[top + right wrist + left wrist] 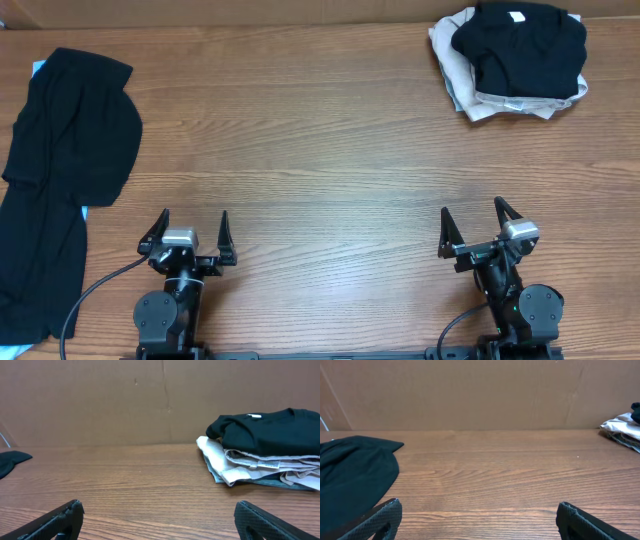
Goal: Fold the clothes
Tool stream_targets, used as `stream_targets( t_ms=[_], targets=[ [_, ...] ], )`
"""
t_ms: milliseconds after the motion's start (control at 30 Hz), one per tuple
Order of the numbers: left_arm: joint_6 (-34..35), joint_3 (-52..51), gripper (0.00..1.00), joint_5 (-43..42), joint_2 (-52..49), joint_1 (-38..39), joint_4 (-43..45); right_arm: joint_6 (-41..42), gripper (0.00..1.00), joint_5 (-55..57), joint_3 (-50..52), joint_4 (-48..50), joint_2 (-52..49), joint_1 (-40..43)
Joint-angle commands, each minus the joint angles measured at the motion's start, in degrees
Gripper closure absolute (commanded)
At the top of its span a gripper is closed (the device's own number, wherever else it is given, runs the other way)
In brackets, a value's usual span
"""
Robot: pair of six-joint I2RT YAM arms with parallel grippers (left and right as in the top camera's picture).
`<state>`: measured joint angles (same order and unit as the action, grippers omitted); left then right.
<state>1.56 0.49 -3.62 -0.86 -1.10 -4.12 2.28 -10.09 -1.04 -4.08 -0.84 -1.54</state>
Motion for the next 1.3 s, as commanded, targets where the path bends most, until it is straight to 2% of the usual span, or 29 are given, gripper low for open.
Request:
stream_targets(
  t_ms=[0, 767, 1033, 1267],
  targets=[
    [-0.1, -0.2, 0.00, 0.6, 0.5, 0.0, -0.1, -0.2, 0.00, 0.0, 0.6, 0.3, 0.7, -0.3],
    [-1.3, -0.2, 0.00, 1.7, 0.5, 0.0, 0.0, -0.2, 0.00, -0.1, 0.6, 0.4, 0.7, -0.3],
    [-1.4, -0.2, 0.00, -0.8, 0.5, 0.0, 2.3, -0.2, 0.00, -2.5, 0.4, 7.6, 0.7, -0.3],
    [-1.0, 2.2, 0.00, -0.3, 0.1, 0.0, 2.9, -0.2, 0.00, -3.6, -3.9, 5.0, 0.7, -0.3]
  ],
)
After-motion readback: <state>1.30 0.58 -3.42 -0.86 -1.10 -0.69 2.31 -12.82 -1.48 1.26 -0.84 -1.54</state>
